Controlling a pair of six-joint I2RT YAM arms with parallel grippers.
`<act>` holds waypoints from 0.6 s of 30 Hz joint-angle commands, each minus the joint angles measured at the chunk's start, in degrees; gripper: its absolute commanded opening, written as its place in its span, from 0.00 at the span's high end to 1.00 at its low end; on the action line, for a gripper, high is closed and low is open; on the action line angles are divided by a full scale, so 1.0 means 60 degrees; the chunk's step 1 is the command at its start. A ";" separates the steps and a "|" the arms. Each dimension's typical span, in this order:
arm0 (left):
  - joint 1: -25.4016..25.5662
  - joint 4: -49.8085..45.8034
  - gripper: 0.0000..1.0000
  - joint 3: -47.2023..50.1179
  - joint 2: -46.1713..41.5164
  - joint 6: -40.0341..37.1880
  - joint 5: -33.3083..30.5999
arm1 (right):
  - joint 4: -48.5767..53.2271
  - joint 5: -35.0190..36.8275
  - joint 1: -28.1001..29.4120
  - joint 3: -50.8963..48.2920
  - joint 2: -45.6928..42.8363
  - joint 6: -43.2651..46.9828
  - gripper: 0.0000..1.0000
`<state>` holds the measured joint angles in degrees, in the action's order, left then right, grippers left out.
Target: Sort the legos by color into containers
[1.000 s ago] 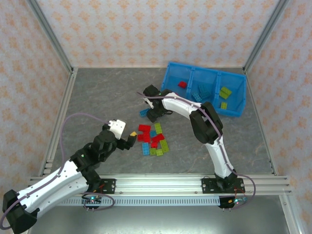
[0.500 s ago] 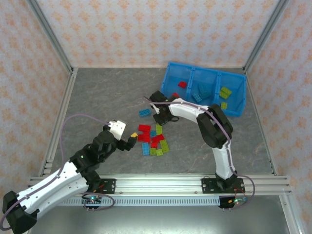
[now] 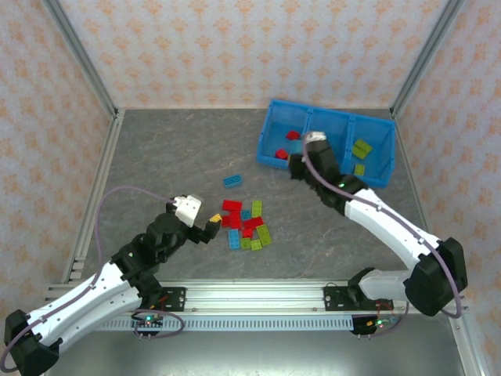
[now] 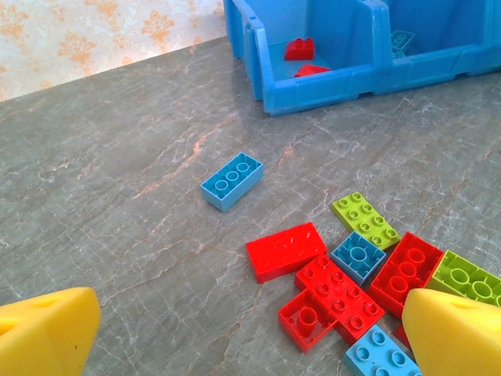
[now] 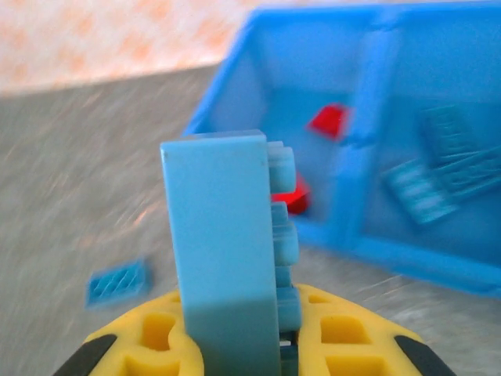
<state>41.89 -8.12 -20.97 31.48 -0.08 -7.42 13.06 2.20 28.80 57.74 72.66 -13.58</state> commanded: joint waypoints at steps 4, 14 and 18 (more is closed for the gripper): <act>-0.0039 0.0424 0.00 0.0135 0.0118 -0.0086 -0.0027 | 0.1525 -0.0764 -0.2670 0.2450 0.2961 -0.0948 0.92; -0.0042 0.0315 0.00 0.0083 0.0233 -0.0007 -0.0115 | 0.3364 -0.0907 -0.3181 0.6051 0.5696 -0.0673 0.53; -0.0042 0.0401 0.00 0.0091 0.0299 0.0013 0.0223 | 0.3304 -0.1400 -0.3124 0.5453 0.4639 -0.1007 0.49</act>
<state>41.89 -7.79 -20.78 33.17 -0.05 -7.35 29.87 -4.29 9.80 90.94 106.85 -18.22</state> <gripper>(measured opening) 0.999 0.507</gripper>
